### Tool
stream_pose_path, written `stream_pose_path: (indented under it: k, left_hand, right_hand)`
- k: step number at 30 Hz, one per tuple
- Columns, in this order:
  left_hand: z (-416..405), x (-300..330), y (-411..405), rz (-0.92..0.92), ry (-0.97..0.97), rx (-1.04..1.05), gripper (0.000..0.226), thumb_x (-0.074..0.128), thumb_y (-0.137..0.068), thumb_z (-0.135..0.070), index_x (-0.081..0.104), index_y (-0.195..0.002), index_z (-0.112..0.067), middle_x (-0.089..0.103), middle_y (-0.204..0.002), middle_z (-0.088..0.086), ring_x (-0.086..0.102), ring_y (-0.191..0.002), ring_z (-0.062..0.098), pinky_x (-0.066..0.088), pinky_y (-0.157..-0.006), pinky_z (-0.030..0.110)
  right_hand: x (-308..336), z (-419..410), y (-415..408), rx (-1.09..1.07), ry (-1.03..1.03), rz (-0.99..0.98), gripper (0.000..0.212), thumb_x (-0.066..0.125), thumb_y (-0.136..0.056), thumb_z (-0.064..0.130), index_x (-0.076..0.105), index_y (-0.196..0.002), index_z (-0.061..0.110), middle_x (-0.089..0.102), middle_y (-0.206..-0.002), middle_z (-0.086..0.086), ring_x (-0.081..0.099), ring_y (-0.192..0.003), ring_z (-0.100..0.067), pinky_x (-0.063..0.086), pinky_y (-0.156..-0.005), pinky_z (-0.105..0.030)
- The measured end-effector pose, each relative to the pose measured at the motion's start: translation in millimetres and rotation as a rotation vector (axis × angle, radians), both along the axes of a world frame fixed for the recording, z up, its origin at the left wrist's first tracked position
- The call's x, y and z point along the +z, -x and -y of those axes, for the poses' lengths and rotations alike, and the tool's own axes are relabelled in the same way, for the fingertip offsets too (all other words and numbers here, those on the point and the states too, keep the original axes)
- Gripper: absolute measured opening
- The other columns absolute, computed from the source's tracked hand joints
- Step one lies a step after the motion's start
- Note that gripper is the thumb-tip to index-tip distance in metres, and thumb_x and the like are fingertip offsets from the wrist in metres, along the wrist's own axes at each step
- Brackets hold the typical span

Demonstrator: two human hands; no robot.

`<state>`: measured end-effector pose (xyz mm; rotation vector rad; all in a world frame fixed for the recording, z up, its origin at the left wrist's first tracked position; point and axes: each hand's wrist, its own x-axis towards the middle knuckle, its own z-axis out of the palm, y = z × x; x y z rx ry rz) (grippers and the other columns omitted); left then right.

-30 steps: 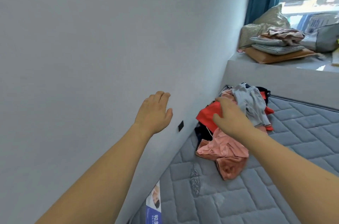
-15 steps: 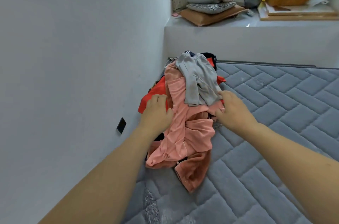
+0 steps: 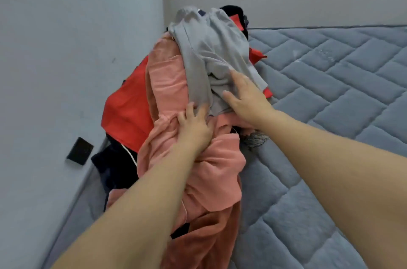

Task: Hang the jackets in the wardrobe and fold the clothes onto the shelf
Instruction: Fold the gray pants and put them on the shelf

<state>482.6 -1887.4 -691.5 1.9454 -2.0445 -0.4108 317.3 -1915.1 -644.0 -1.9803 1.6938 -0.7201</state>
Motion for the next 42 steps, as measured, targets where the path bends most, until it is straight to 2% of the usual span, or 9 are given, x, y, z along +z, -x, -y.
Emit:
stream_pose_path:
  k: [2,4,6,8,17,25,33,36,42]
  left_hand:
    - [-24,-54,6,0.055,0.267,0.048,0.039,0.055,-0.094,-0.033,0.064,-0.128,-0.015,0.054,-0.129,0.023,0.052,-0.106,0.046,0.042,-0.097,0.048]
    - [-27,-87,11,0.069,0.525,0.074,0.033,0.055,-0.09,-0.029,0.073,-0.112,-0.011,0.063,-0.113,0.024,0.059,-0.089,0.046,0.049,-0.083,0.048]
    - [-19,-103,9,0.099,0.598,0.059,0.032,0.055,-0.09,-0.03,0.072,-0.11,-0.012,0.063,-0.112,0.023,0.057,-0.089,0.045,0.046,-0.082,0.045]
    - [-18,-108,6,0.097,0.614,0.066,0.029,0.057,-0.091,-0.029,0.07,-0.111,-0.013,0.062,-0.113,0.023,0.055,-0.092,0.044,0.041,-0.085,0.045]
    - [-21,-109,10,0.034,0.589,0.052,0.022,0.048,-0.095,-0.034,0.051,-0.114,-0.023,0.04,-0.122,0.008,0.042,-0.105,0.032,0.038,-0.094,0.044]
    - [-19,-105,8,0.056,0.614,0.07,0.027,0.054,-0.095,-0.029,0.075,-0.101,-0.014,0.046,-0.122,0.007,0.046,-0.106,0.035,0.043,-0.094,0.045]
    - [-22,-93,8,0.036,0.608,0.056,0.023,0.058,-0.089,-0.022,0.075,-0.093,-0.006,0.066,-0.108,0.023,0.06,-0.094,0.048,0.05,-0.087,0.049]
    - [-35,-72,10,0.055,0.572,0.033,0.021,0.06,-0.091,-0.02,0.072,-0.089,-0.002,0.067,-0.109,0.022,0.06,-0.094,0.046,0.049,-0.083,0.048]
    - [-120,-30,16,-0.051,0.479,-0.07,0.015,0.056,-0.092,-0.019,0.06,-0.084,-0.007,0.06,-0.093,0.014,0.053,-0.086,0.034,0.037,-0.077,0.045]
  right_hand:
    - [-54,10,-6,-0.009,0.013,-0.147,0.061,0.048,-0.099,0.04,0.028,-0.154,0.022,0.039,-0.151,-0.009,0.038,-0.137,-0.029,0.029,-0.113,-0.041]
    - [-119,-5,-8,-0.138,0.288,-0.257,0.048,0.054,-0.097,0.026,0.047,-0.144,0.014,0.053,-0.137,-0.012,0.049,-0.127,-0.032,0.034,-0.109,-0.043]
    - [-163,-15,-10,-0.255,0.567,-0.319,0.037,0.058,-0.093,0.014,0.059,-0.13,0.011,0.061,-0.125,-0.011,0.054,-0.121,-0.029,0.035,-0.104,-0.043]
    - [-177,-15,-12,-0.266,0.63,-0.304,0.034,0.057,-0.093,0.014,0.058,-0.127,0.013,0.061,-0.124,-0.009,0.05,-0.122,-0.026,0.032,-0.103,-0.042]
    - [-170,-13,-8,-0.247,0.562,-0.245,0.035,0.056,-0.09,0.011,0.046,-0.124,0.016,0.046,-0.129,-0.003,0.044,-0.124,-0.024,0.029,-0.106,-0.042]
    - [-166,-13,-11,-0.241,0.572,-0.286,0.039,0.06,-0.089,0.004,0.06,-0.127,0.011,0.057,-0.13,-0.006,0.048,-0.121,-0.023,0.031,-0.104,-0.041]
    - [-138,-34,-9,-0.128,0.459,-0.163,0.036,0.055,-0.088,-0.003,0.065,-0.123,0.0,0.066,-0.124,-0.015,0.062,-0.115,-0.033,0.044,-0.1,-0.043]
    - [-110,-78,2,-0.084,0.342,-0.06,0.027,0.048,-0.095,0.003,0.067,-0.115,0.001,0.067,-0.114,-0.014,0.061,-0.103,-0.037,0.048,-0.086,-0.044]
    - [-74,-193,39,0.008,0.184,-0.414,0.008,0.054,-0.083,-0.003,0.06,-0.081,0.002,0.059,-0.079,-0.017,0.056,-0.073,-0.039,0.041,-0.062,-0.044]
